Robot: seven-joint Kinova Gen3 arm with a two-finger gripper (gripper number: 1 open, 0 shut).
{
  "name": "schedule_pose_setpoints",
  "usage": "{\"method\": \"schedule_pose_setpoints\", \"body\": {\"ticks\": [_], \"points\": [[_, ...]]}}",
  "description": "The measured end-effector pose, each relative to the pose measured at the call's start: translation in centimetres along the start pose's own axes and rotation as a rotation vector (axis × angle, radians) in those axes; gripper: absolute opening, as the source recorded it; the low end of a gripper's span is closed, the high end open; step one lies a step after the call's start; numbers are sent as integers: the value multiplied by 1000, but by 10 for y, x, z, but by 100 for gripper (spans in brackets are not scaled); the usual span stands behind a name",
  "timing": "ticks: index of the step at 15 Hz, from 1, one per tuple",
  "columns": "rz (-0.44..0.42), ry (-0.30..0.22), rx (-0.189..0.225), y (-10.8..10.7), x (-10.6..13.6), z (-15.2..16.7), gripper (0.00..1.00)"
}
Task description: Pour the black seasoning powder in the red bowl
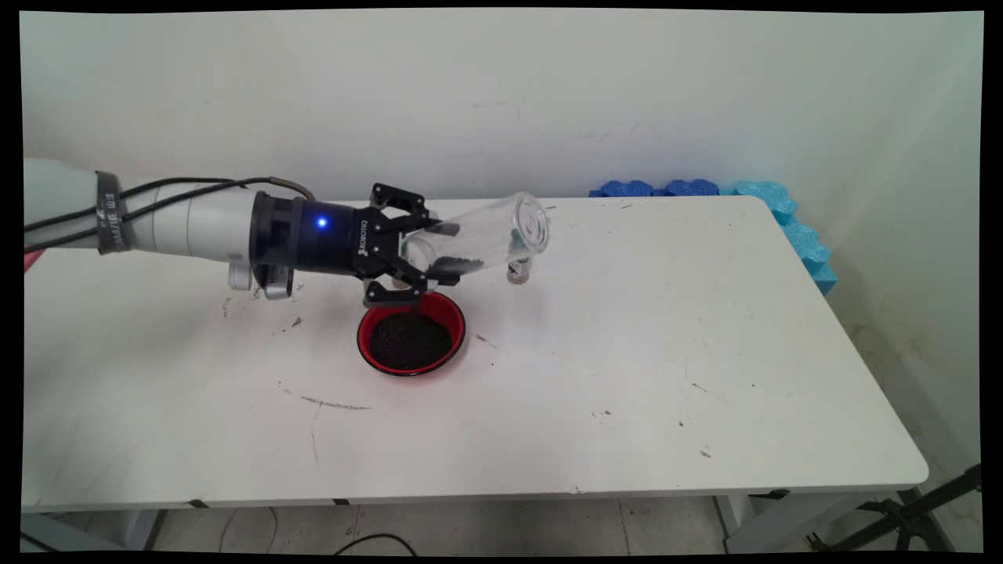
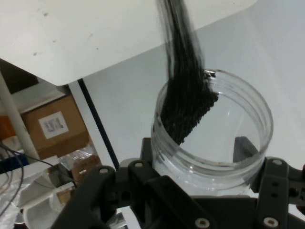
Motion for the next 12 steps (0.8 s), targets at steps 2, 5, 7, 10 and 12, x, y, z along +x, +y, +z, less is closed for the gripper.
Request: {"method": "schedule_pose_setpoints", "body": {"ticks": [2, 5, 7, 10, 12], "points": [[-17, -5, -13, 1, -1, 0, 0], [-33, -11, -26, 2, -3, 0, 0], [-43, -14, -33, 2, -4, 0, 0], [-55, -17, -41, 2, -5, -1, 0], [-65, -19, -49, 2, -6, -2, 0]]}}
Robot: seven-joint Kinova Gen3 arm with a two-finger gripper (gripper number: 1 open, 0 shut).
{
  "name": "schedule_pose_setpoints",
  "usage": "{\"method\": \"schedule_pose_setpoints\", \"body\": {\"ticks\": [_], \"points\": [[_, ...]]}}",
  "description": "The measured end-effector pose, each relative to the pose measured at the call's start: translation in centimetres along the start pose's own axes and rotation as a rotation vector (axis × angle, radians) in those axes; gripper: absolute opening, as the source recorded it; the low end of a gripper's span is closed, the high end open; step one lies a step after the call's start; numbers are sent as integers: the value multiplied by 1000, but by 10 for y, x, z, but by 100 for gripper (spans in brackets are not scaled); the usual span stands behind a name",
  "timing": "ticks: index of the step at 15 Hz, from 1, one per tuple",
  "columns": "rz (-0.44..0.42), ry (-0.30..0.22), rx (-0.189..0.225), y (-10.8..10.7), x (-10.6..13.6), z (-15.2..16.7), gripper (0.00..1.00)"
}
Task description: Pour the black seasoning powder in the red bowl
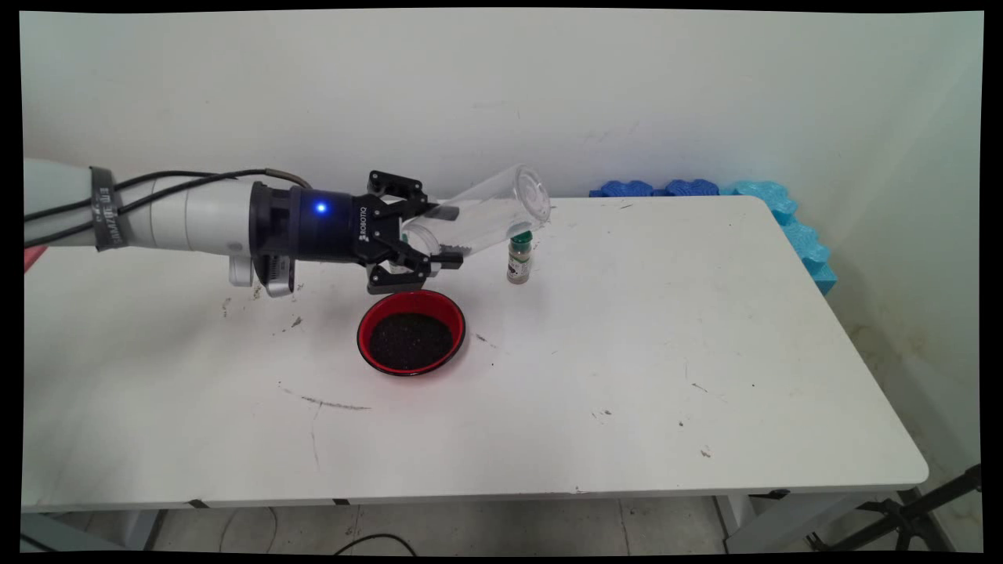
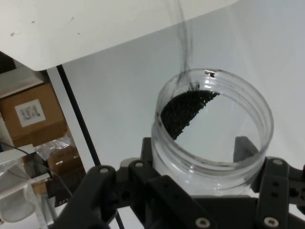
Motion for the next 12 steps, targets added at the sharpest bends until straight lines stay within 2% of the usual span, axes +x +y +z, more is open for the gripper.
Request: {"method": "schedule_pose_setpoints", "body": {"ticks": [12], "points": [[-69, 1, -50, 3, -6, -3, 0]]}}
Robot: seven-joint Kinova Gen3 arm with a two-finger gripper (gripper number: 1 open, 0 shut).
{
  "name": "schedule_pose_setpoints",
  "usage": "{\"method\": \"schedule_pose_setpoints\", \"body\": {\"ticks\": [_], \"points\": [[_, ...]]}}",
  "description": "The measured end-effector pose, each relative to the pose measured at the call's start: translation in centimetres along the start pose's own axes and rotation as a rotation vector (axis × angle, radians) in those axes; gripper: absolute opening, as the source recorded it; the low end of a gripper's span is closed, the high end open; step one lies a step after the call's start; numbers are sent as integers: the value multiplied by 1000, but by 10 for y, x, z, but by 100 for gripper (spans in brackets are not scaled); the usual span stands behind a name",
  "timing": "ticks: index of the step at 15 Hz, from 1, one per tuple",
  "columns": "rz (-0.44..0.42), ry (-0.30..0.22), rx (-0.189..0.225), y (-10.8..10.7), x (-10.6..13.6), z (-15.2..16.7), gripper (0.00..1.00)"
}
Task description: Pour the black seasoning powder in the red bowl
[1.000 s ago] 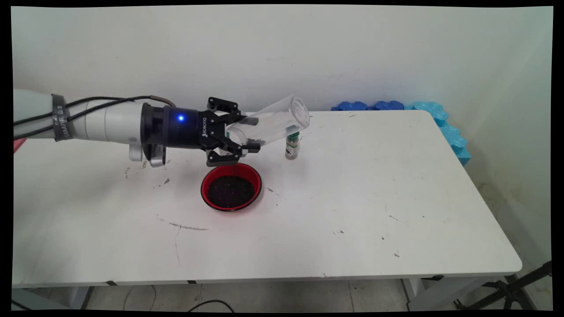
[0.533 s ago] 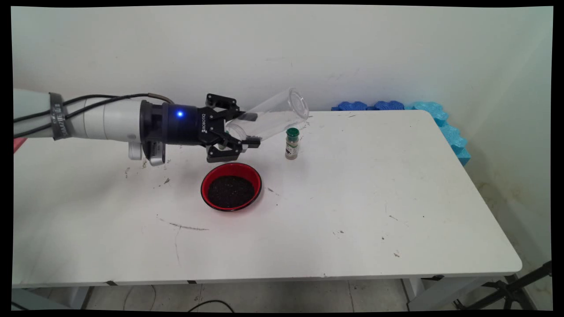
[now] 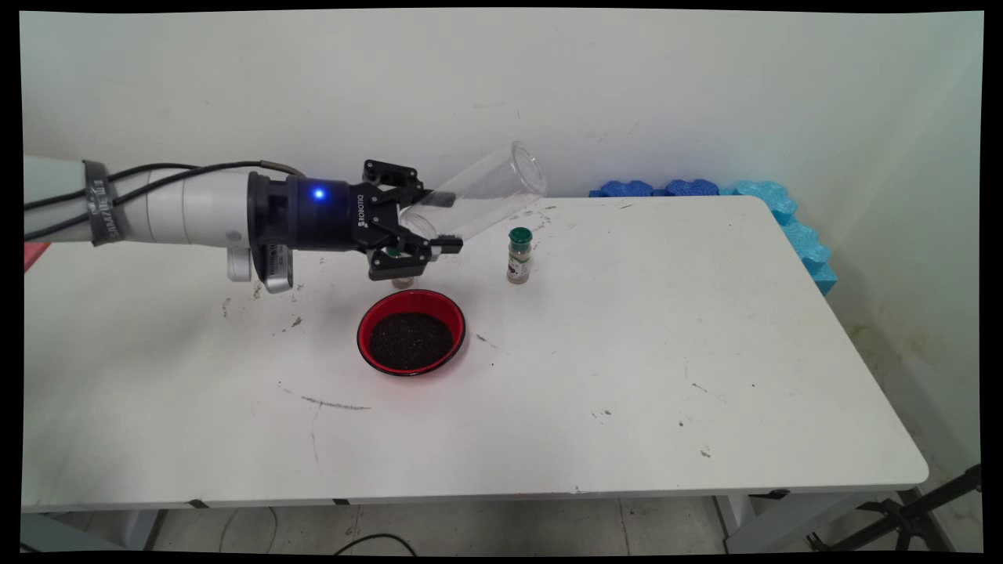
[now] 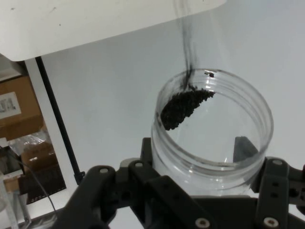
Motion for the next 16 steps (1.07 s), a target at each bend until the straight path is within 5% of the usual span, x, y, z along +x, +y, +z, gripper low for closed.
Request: {"method": "schedule_pose_setpoints", "body": {"ticks": [9, 16], "points": [[-31, 8, -27, 1, -5, 2, 0], [150, 44, -11, 9, 0, 2, 0]]}}
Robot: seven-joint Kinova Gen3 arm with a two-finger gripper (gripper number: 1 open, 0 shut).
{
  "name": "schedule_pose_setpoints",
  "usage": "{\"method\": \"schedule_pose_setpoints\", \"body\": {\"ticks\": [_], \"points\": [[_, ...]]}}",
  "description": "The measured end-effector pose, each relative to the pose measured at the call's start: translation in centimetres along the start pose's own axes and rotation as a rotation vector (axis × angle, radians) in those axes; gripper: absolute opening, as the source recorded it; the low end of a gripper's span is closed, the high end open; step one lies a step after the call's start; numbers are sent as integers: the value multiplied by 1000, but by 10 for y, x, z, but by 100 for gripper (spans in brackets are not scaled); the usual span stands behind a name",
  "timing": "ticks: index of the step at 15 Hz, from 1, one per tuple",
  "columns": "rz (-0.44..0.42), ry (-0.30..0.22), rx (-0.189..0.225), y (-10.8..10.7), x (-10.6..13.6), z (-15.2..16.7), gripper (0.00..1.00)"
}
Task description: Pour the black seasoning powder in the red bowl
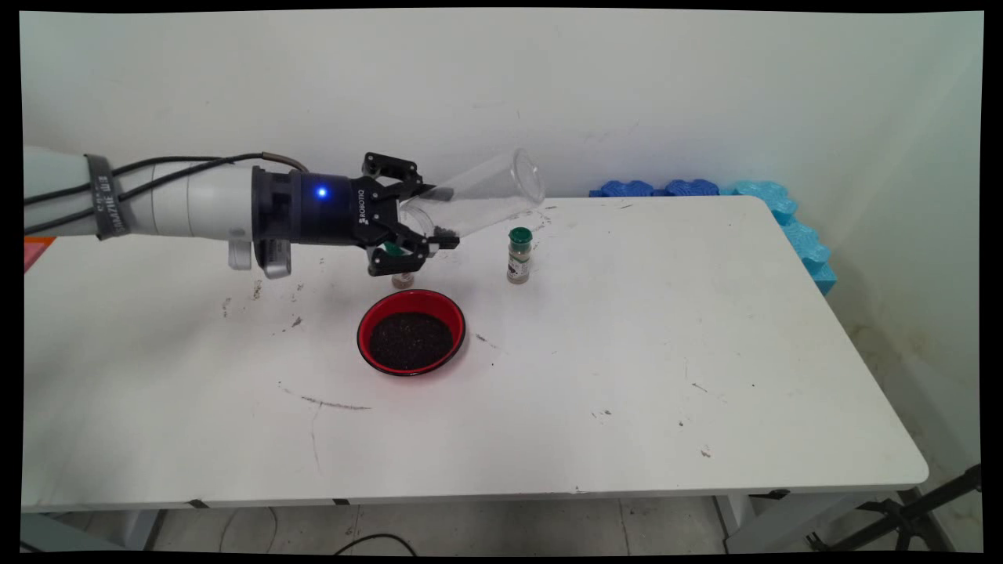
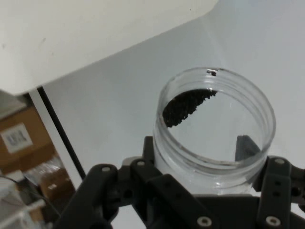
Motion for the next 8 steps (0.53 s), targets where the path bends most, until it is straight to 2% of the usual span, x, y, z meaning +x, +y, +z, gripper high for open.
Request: {"method": "schedule_pose_setpoints", "body": {"ticks": [5, 8], "points": [[250, 31, 57, 7, 9, 1, 0], [408, 22, 86, 9, 2, 0, 0]]}}
